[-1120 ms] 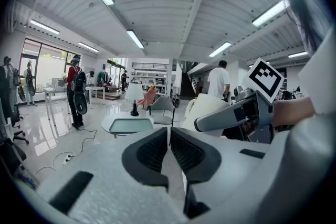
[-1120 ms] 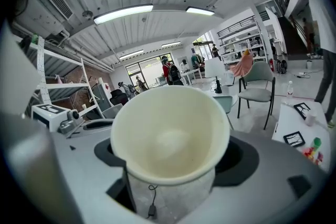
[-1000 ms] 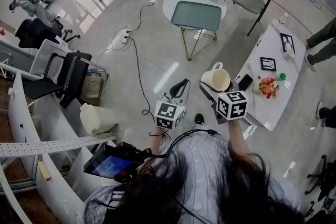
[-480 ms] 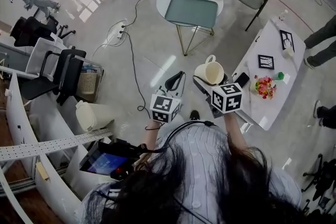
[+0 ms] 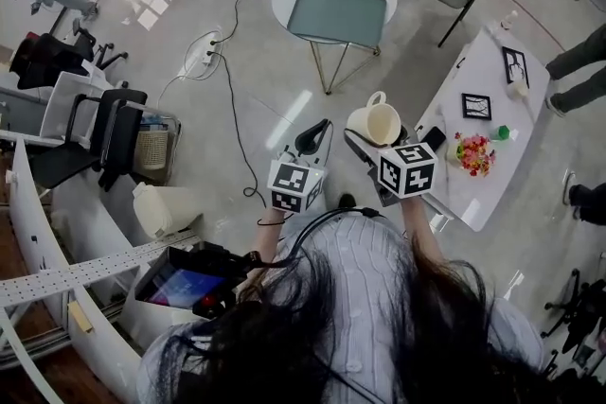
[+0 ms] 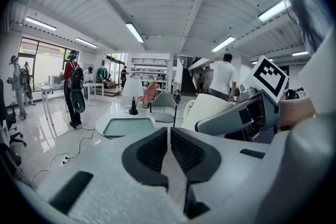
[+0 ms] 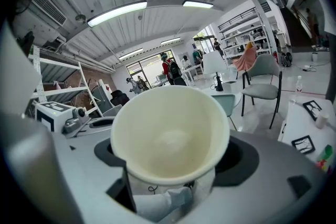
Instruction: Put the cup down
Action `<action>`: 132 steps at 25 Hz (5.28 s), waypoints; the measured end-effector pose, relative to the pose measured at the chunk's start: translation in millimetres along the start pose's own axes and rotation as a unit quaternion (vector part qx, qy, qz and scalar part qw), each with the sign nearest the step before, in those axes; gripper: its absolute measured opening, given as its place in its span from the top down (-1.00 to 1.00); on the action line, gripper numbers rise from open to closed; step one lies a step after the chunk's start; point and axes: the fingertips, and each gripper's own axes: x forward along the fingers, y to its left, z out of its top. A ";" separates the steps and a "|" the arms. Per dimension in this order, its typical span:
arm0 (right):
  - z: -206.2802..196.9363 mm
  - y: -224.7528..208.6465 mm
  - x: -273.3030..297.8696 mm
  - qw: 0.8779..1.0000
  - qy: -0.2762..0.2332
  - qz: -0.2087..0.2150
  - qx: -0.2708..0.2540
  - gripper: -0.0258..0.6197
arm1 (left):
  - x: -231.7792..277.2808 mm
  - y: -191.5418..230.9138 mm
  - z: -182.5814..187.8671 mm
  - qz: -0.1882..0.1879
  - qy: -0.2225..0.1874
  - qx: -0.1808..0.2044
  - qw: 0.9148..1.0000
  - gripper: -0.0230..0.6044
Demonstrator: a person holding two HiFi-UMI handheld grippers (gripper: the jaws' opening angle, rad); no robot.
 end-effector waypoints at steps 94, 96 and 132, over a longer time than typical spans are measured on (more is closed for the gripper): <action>103.3 -356.9 383.9 0.973 0.162 -0.160 -0.028 -0.40 | 358.0 243.3 46.2 -0.054 0.104 -0.027 0.993 0.83; 102.3 -357.5 385.2 0.972 0.164 -0.165 -0.038 -0.40 | 355.8 243.7 44.5 -0.052 0.105 -0.026 0.993 0.83; 187.2 -251.2 280.3 0.977 -0.041 -0.197 0.072 -0.40 | 274.8 255.8 57.5 -0.065 0.059 -0.001 0.996 0.83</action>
